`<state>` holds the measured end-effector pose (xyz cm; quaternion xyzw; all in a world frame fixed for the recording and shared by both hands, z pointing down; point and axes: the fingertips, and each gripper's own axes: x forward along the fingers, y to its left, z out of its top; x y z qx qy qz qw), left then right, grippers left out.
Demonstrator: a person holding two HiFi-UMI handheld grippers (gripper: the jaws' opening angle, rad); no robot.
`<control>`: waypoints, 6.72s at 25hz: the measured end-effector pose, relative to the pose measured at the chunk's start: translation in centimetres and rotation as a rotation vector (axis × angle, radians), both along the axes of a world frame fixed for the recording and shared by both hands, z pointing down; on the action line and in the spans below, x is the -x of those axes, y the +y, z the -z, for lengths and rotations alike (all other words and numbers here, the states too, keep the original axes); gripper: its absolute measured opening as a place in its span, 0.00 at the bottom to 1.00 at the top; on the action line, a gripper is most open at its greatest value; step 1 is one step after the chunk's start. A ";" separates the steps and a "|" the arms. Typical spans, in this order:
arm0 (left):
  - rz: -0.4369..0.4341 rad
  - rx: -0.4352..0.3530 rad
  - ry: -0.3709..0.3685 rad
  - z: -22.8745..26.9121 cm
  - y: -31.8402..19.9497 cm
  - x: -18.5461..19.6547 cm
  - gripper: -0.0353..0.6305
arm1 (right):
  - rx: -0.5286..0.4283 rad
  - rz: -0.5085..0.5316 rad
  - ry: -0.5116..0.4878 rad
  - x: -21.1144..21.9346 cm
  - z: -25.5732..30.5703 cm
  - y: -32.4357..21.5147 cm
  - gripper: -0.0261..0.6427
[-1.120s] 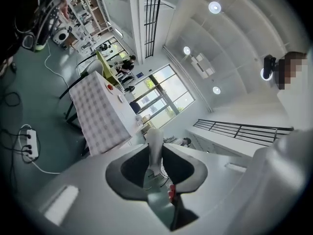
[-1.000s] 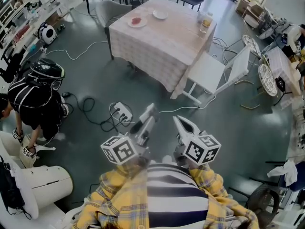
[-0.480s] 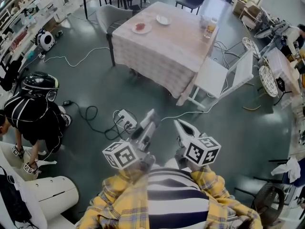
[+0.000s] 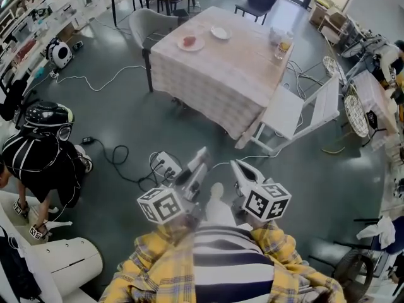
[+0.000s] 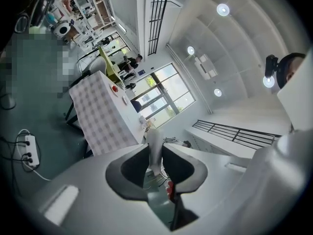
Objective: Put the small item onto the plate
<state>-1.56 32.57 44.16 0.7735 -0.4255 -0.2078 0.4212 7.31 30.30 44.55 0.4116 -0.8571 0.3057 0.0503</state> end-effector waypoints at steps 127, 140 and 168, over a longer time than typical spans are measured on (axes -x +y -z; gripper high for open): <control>-0.025 0.221 0.077 -8.0 -75.2 2.2 0.18 | 0.049 -0.024 0.056 6.5 -5.8 -72.2 0.03; -0.036 0.279 0.036 -9.1 -78.0 2.2 0.18 | 0.071 -0.060 0.076 7.1 -7.1 -75.5 0.03; -0.078 0.265 -0.576 -9.7 -78.3 3.2 0.36 | 0.085 -0.037 0.073 7.6 -7.7 -75.4 0.03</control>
